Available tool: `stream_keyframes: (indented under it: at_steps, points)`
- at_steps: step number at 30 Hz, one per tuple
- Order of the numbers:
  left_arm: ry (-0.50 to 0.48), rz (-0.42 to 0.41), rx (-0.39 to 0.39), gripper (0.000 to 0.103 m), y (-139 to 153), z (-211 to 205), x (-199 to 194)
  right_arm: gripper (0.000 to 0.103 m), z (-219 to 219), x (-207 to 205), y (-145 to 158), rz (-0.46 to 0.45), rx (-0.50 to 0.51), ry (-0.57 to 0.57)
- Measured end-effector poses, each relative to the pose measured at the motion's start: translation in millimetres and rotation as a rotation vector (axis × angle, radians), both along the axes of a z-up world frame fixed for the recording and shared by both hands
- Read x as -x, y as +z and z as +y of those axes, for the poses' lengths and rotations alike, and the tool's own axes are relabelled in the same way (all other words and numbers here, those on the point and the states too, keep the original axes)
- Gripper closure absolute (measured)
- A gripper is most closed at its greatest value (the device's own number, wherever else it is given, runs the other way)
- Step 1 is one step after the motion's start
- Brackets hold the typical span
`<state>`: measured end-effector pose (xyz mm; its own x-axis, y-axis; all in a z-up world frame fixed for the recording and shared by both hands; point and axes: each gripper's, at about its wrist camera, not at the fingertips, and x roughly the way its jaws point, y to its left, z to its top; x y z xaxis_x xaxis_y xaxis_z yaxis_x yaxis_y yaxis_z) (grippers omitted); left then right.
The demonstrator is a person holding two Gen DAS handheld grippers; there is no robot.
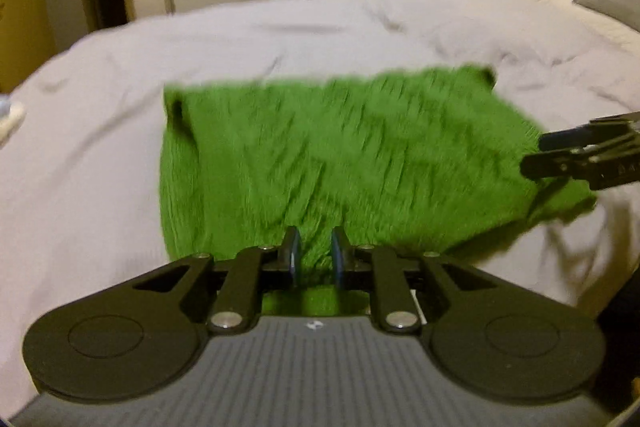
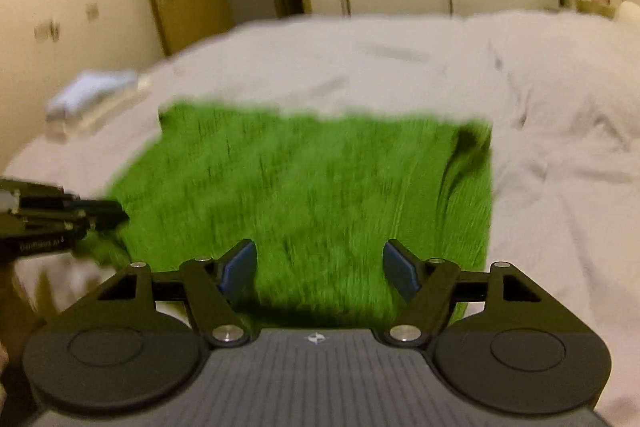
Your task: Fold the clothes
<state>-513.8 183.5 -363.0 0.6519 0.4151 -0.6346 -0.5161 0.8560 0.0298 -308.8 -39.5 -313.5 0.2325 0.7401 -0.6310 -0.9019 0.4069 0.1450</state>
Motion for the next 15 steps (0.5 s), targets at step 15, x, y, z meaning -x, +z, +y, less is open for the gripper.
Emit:
stream_keyframes:
  at_steps: [15]
  points:
    - [0.048, -0.136, -0.031, 0.099, 67, 118, -43, 0.069, 22, -109, 45, 0.068, -0.081, -0.176]
